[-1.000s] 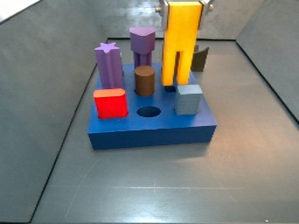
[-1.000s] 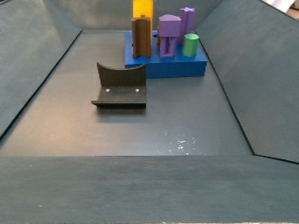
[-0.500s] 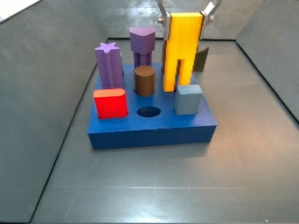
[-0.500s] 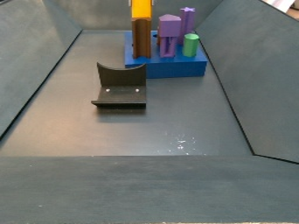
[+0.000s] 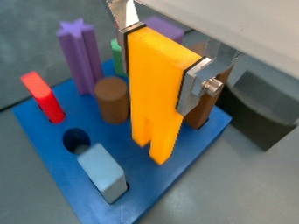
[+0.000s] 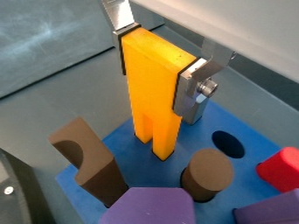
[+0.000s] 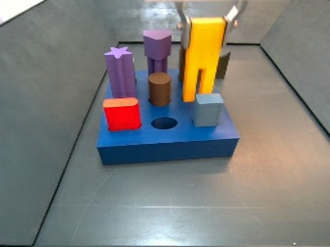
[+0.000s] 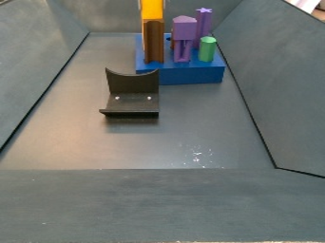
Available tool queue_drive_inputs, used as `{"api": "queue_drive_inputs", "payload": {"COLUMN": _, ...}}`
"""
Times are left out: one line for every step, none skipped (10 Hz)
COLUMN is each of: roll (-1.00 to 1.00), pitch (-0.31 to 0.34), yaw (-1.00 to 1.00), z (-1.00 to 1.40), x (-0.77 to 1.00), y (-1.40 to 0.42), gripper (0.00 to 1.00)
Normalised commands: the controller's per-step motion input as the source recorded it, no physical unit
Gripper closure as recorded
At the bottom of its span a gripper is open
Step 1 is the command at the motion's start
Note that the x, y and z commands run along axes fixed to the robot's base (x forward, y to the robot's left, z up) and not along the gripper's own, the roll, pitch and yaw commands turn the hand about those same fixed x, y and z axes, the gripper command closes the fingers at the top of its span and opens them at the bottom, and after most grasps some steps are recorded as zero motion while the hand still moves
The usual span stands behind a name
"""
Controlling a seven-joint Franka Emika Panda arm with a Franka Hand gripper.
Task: Pick up the double-square object. Move up. Move to above the board. Insert the double-square object.
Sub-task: Insert the double-square object.
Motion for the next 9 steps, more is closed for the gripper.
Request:
{"api": "queue_drive_inputs", "payload": {"roll": 0.0, "pitch": 0.004, "yaw": -0.02, "z": -0.3, "x": 0.25, "y": 0.0, "gripper": 1.0}}
{"api": "queue_drive_inputs", "payload": {"roll": 0.03, "pitch": 0.001, "yaw": -0.01, "z": -0.34, "x": 0.17, "y": 0.0, "gripper": 1.0}}
{"api": "queue_drive_inputs", "payload": {"roll": 0.04, "pitch": 0.0, "yaw": 0.0, "z": -0.32, "x": 0.07, "y": 0.0, "gripper": 1.0}}
{"api": "queue_drive_inputs", "payload": {"roll": 0.07, "pitch": 0.0, "yaw": 0.0, "z": -0.33, "x": 0.02, "y": 0.0, "gripper": 1.0}}
{"api": "queue_drive_inputs", "payload": {"roll": 0.09, "pitch": 0.0, "yaw": 0.0, "z": -0.33, "x": 0.0, "y": 0.0, "gripper": 1.0}}
{"api": "queue_drive_inputs", "payload": {"roll": 0.11, "pitch": -0.016, "yaw": -0.01, "z": -0.25, "x": -0.03, "y": -0.05, "gripper": 1.0}}
{"api": "queue_drive_inputs", "payload": {"roll": 0.0, "pitch": -0.057, "yaw": 0.0, "z": -0.03, "x": 0.0, "y": 0.0, "gripper": 1.0}}
{"api": "queue_drive_inputs", "payload": {"roll": 0.0, "pitch": -0.024, "yaw": 0.0, "z": -0.02, "x": 0.0, "y": 0.0, "gripper": 1.0}}
{"api": "queue_drive_inputs", "payload": {"roll": 0.0, "pitch": 0.0, "yaw": 0.0, "z": 0.0, "x": 0.0, "y": 0.0, "gripper": 1.0}}
